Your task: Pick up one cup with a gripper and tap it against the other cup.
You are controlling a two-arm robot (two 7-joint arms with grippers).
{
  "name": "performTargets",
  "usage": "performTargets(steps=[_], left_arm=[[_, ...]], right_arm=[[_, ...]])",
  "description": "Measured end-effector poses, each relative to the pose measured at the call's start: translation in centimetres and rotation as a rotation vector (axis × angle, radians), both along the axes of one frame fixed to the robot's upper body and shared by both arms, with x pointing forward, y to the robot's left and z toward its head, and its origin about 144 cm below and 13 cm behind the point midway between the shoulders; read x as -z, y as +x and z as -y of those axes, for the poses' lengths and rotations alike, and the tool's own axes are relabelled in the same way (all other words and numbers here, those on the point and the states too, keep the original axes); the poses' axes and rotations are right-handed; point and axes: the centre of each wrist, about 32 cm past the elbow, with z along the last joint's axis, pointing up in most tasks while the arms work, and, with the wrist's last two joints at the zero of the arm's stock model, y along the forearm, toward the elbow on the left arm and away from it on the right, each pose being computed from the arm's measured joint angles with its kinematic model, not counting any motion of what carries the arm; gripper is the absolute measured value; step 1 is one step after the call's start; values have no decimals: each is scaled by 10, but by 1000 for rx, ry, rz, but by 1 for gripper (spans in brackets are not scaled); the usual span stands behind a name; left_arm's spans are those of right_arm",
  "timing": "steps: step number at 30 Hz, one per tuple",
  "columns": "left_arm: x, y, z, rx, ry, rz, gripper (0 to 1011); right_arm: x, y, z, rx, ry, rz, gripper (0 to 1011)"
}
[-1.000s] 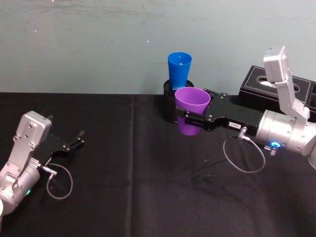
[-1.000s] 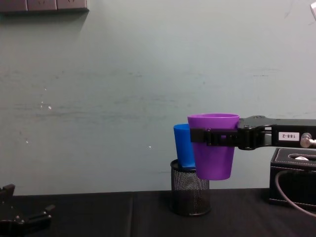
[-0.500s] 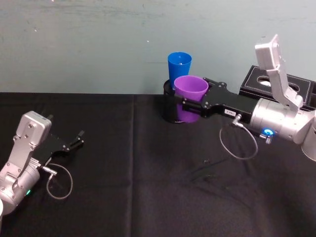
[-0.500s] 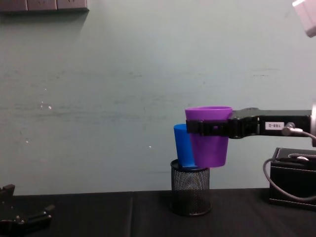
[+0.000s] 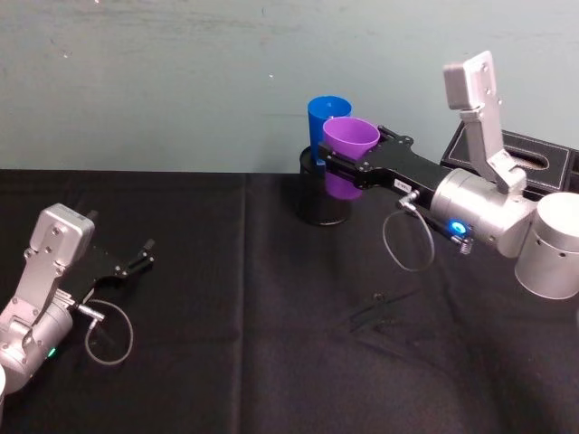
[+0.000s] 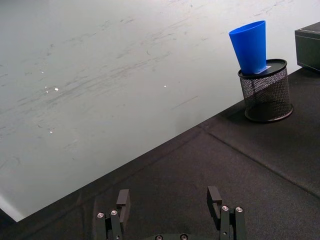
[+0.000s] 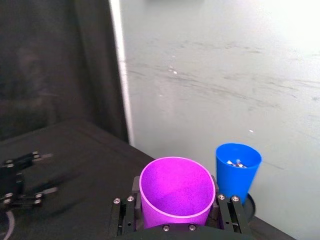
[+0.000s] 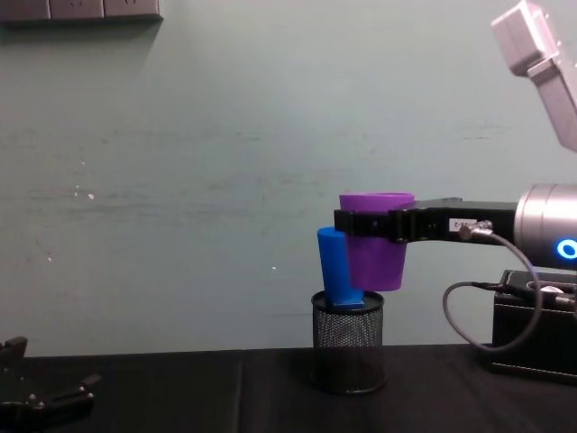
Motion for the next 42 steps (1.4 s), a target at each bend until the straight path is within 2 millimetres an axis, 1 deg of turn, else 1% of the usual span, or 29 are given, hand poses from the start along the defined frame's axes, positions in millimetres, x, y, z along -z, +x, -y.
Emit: performTargets(steps=[6,15,21,31,42], left_arm=[[0,0,0,0,0,0,1011],[0,0,0,0,0,0,1011],[0,0,0,0,0,0,1011],[0,0,0,0,0,0,1011],[0,0,0,0,0,0,1011]], right_arm=[[3,9,-10,63,-13,-1,741],[-5,26,-18,110,-43,29,741],[-7,36,-20,125,-54,30,741],[-5,53,-23,132,-73,29,741],[-3,65,-25,124,-74,38,741]])
